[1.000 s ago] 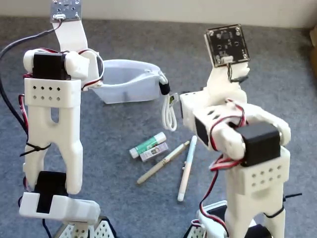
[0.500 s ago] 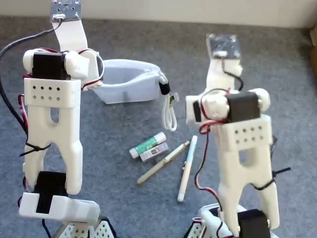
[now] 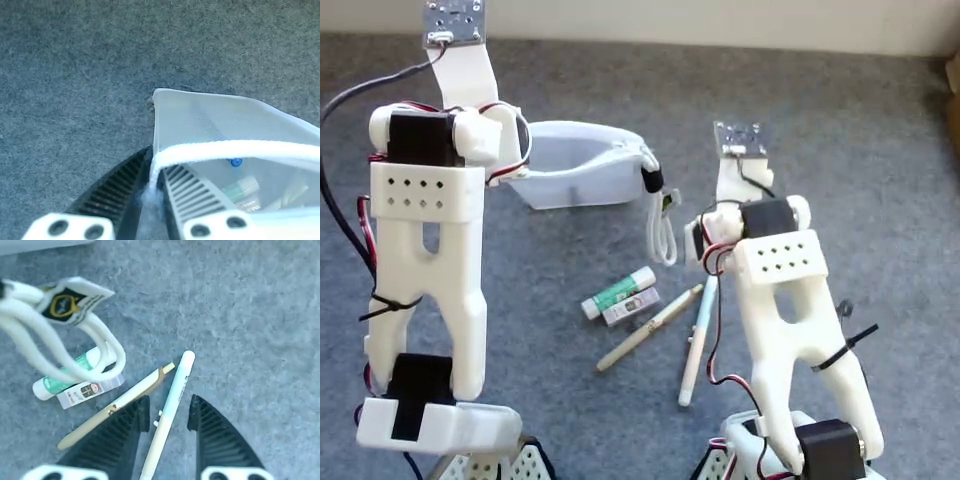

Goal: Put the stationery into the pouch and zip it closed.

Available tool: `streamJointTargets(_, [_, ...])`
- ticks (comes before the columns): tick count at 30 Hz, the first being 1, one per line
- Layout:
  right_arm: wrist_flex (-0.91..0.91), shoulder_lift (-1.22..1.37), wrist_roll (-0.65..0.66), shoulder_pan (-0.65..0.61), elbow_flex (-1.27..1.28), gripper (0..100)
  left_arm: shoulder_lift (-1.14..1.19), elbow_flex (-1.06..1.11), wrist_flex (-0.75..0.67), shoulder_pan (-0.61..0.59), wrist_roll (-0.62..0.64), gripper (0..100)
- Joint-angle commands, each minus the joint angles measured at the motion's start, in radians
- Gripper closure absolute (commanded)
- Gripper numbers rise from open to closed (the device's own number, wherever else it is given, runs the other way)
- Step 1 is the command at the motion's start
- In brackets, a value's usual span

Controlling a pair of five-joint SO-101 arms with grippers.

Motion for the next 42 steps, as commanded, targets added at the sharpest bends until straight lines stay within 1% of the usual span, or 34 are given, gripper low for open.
streamJointTargets(1, [-0.097, -0.008, -0.011, 0.022, 0.05, 87.1, 0.015, 0.018, -0.018, 0.012, 0.012, 99])
streamJointTargets(7, [-0.232, -0.007, -0.011, 0.048, 0.148, 87.1, 0.015, 0.018, -0.018, 0.012, 0.012, 99])
streamJointTargets(11, [-0.277, -0.007, -0.012, 0.045, 0.189, 87.1, 0.015, 0.018, -0.018, 0.012, 0.012, 99])
streamJointTargets(15, [-0.277, 0.045, -0.012, 0.045, 0.186, 87.1, 0.015, 0.018, -0.018, 0.012, 0.012, 99])
streamJointTargets(20, [-0.274, 0.22, -0.097, 0.048, 0.142, 87.1, 0.015, 0.018, -0.018, 0.012, 0.012, 99])
streamJointTargets(24, [-0.272, 0.311, -0.097, 0.05, 0.07, 87.1, 0.015, 0.018, -0.018, 0.012, 0.012, 99])
streamJointTargets(34, [-0.275, 0.458, -0.101, 0.053, -0.012, 87.1, 0.016, 0.018, -0.018, 0.012, 0.011, 99])
streamJointTargets(42, [-0.275, 0.547, -0.101, 0.099, -0.068, 87.1, 0.016, 0.018, -0.018, 0.012, 0.008, 99])
